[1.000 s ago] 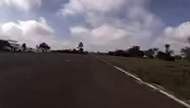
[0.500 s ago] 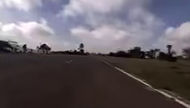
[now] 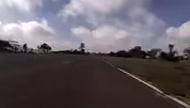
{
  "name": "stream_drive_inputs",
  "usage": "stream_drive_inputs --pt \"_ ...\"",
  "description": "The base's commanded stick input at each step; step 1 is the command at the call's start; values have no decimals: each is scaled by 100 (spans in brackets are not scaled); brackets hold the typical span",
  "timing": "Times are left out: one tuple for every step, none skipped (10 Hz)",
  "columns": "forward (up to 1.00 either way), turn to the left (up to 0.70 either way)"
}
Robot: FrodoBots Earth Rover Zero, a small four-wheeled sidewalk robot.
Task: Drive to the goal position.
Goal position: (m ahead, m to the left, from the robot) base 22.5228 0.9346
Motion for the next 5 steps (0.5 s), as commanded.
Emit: stream_drive_inputs --pt "100 0" --pt "100 0" --pt "100 0" --pt "100 0" --pt "100 0"
